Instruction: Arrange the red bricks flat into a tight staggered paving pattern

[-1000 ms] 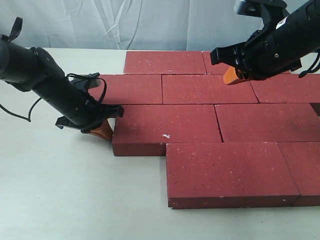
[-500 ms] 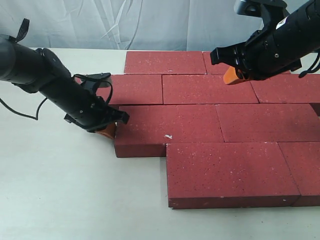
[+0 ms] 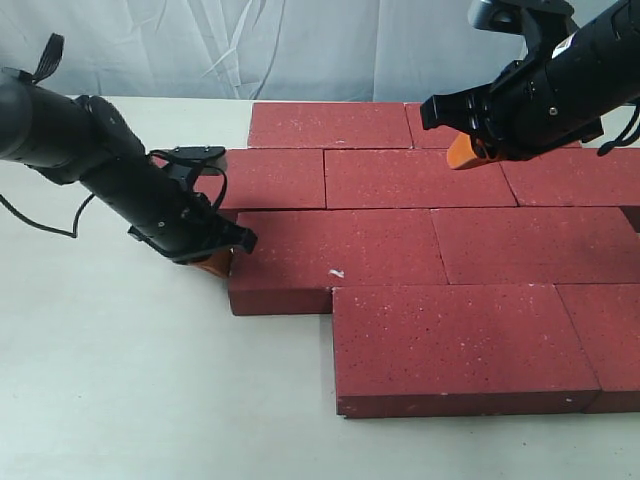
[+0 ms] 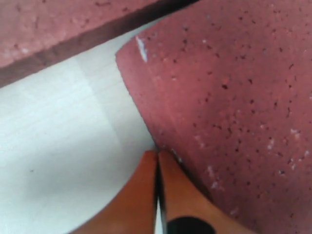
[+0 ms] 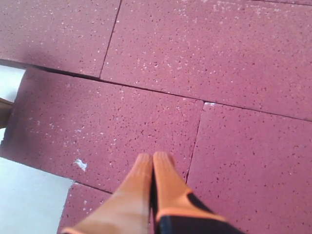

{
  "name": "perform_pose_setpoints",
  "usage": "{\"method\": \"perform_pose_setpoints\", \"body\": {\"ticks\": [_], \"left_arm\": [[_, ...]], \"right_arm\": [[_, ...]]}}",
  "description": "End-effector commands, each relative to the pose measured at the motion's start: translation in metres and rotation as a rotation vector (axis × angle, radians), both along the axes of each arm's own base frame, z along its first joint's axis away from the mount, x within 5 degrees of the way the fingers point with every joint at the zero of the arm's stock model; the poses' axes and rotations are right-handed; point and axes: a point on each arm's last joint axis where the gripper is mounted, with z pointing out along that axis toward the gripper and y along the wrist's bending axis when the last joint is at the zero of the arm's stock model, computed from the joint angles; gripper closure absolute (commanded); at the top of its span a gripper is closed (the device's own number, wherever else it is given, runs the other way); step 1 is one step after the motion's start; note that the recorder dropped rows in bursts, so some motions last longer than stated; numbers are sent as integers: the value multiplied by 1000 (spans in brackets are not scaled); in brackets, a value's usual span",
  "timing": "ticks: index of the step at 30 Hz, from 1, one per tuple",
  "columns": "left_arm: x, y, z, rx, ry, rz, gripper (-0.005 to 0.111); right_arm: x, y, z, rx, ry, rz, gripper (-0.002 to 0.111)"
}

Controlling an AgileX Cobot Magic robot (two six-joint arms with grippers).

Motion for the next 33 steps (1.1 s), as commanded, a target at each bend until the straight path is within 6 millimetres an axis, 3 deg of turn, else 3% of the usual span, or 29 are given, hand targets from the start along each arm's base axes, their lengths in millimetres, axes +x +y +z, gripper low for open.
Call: {"method": "perform_pose_setpoints", "body": {"ticks": [1, 4, 8, 11, 14, 21, 33], "left_arm": [[6, 19, 8, -22, 29, 96, 107], [11, 35, 24, -38, -14, 144, 107], [11, 38, 41, -52, -59, 153, 107], [10, 38, 43, -57, -61, 155, 107], [10, 36, 42, -66, -49, 157, 107], [2, 12, 19, -71, 35, 108, 107], [2, 13, 18, -49, 26, 84, 107]], "right_arm": [[-1, -2, 1, -5, -3, 4, 109], [-1, -2, 1, -5, -3, 4, 109], [-1, -2, 1, -5, -3, 4, 109], [-1, -2, 1, -5, -3, 4, 109], [-1, -2, 1, -5, -5, 3, 109], [-1, -2, 1, -5, -5, 3, 109], [-1, -2, 1, -5, -5, 3, 109]]}}
